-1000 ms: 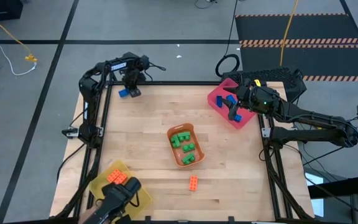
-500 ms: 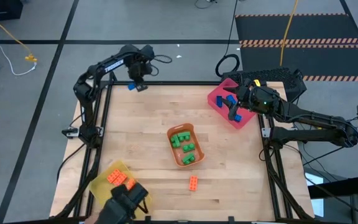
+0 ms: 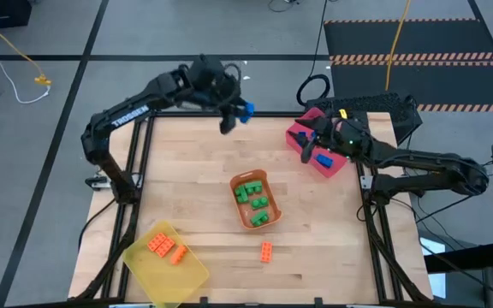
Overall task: Sort & place blocks by color
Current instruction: Put the blue game piece into the pink bin
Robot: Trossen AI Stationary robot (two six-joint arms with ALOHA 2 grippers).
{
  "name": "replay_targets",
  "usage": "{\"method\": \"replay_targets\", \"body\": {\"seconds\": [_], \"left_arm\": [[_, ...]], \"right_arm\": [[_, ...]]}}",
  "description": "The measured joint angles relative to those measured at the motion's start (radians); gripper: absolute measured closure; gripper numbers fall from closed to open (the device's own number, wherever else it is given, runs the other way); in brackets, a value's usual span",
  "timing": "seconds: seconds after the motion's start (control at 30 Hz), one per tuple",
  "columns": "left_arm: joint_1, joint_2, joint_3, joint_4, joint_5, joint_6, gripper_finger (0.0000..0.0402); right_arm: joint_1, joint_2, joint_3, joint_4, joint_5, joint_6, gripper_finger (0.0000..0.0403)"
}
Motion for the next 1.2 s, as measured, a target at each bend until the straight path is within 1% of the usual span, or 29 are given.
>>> {"method": "replay_targets", "body": {"seconds": [0.03, 0.17, 0.23, 0.27, 0.37, 0.43, 0.6, 0.77, 0.87, 1.07, 1.2], "left_arm": [[-0.036, -0.002, 0.000, 0.020, 0.000, -0.008, 0.0268], [-0.161, 0.009, -0.008, 0.082, -0.003, -0.005, 0.0266], [-0.209, 0.017, -0.031, 0.172, -0.003, -0.025, 0.0268], [-0.227, 0.019, -0.045, 0.209, -0.003, -0.034, 0.0269], [-0.259, 0.018, -0.093, 0.379, -0.007, -0.064, 0.0270], [-0.261, 0.016, -0.119, 0.454, -0.008, -0.085, 0.0269], [-0.232, 0.018, -0.140, 0.459, -0.055, -0.090, 0.0267], [-0.209, 0.017, -0.158, 0.462, -0.055, -0.089, 0.0267], [-0.206, 0.017, -0.180, 0.498, -0.051, -0.087, 0.0267], [-0.215, 0.018, -0.265, 0.621, -0.051, -0.104, 0.0266], [-0.215, 0.018, -0.288, 0.682, -0.008, -0.121, 0.0266]], "right_arm": [[0.000, 0.017, -0.026, 0.080, -0.016, 0.005, 0.0187], [0.000, 0.063, -0.109, 0.403, -0.177, -0.034, 0.0187], [0.001, 0.066, -0.134, 0.512, -0.221, -0.044, 0.0187], [0.001, 0.065, -0.145, 0.538, -0.239, -0.042, 0.0187], [0.000, 0.066, -0.159, 0.555, -0.253, -0.017, 0.0185], [0.000, 0.065, -0.161, 0.558, -0.258, -0.004, 0.0179], [0.000, 0.064, -0.160, 0.567, -0.260, 0.008, 0.0143], [0.000, 0.064, -0.160, 0.572, -0.260, 0.008, 0.0101], [0.000, 0.065, -0.160, 0.583, -0.260, 0.017, 0.0083], [0.000, 0.108, -0.160, 0.611, -0.261, 0.045, 0.0065], [0.000, 0.153, -0.160, 0.666, -0.287, 0.064, 0.0065]]}}
